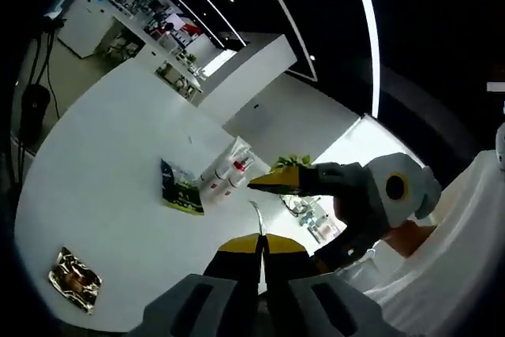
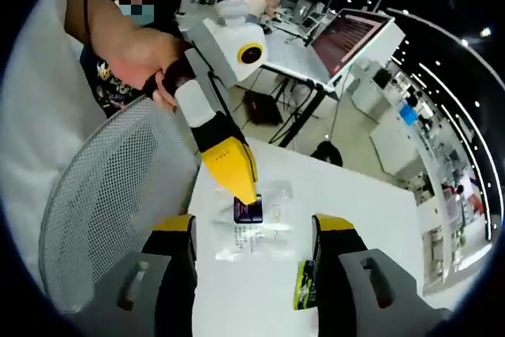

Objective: Arrange the skincare products in the storage area until every visible bottle or jar stands upright without overlapping.

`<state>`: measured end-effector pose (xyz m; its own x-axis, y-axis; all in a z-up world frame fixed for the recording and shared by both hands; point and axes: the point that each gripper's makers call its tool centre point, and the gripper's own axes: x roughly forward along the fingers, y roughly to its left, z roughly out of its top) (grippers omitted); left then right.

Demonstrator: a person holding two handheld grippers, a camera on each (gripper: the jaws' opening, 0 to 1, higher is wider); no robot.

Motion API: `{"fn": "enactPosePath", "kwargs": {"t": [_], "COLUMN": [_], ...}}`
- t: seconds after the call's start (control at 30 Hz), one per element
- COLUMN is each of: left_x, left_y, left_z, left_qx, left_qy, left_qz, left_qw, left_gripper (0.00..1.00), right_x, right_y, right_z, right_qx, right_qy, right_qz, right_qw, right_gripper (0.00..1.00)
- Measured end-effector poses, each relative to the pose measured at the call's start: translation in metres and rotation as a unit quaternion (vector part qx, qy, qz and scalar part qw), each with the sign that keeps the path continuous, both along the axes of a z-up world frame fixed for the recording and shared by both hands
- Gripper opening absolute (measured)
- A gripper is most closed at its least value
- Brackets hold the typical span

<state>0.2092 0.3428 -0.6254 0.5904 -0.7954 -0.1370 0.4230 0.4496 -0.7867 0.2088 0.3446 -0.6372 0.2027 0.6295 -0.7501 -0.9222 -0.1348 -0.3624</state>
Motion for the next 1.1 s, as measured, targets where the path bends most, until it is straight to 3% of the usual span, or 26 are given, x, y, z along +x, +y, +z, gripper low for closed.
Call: {"fn": "enactPosePath", "kwargs": {"t": [0.2,0.33,0.73,1.1], "left_x": [0.001,0.000,0.002,0.006], "left_y": [0.001,-0.003,-0.003,0.000], "left_z": [-0.001,-0.006,-0.012,-0.020], "left_qx": [-0.004,0.015,0.028,0.058], "left_qy": [0.010,0.010,0.020,0.027], "left_qz": [0.005,-0.005,-0.002,0.009], "left_qw": [0.9999,0.9998,0.9994,0.9979], "left_gripper": [0.00,0.00,0.01,0.08], "right_x": [0.000,0.001,0.001,0.006], "right_y": [0.001,0.000,-0.005,-0.009], "right_z": [0.001,0.002,-0.001,-0.003], "right_qx": [-0.004,-0.005,-0.014,-0.021], "right_qy": [-0.008,-0.012,-0.016,-0.014], "right_qz": [0.007,0.010,0.013,0.010], "right_qw": [0.9999,0.9999,0.9997,0.9996], "right_gripper": [0.46,0.40,0.37,0.37]}}
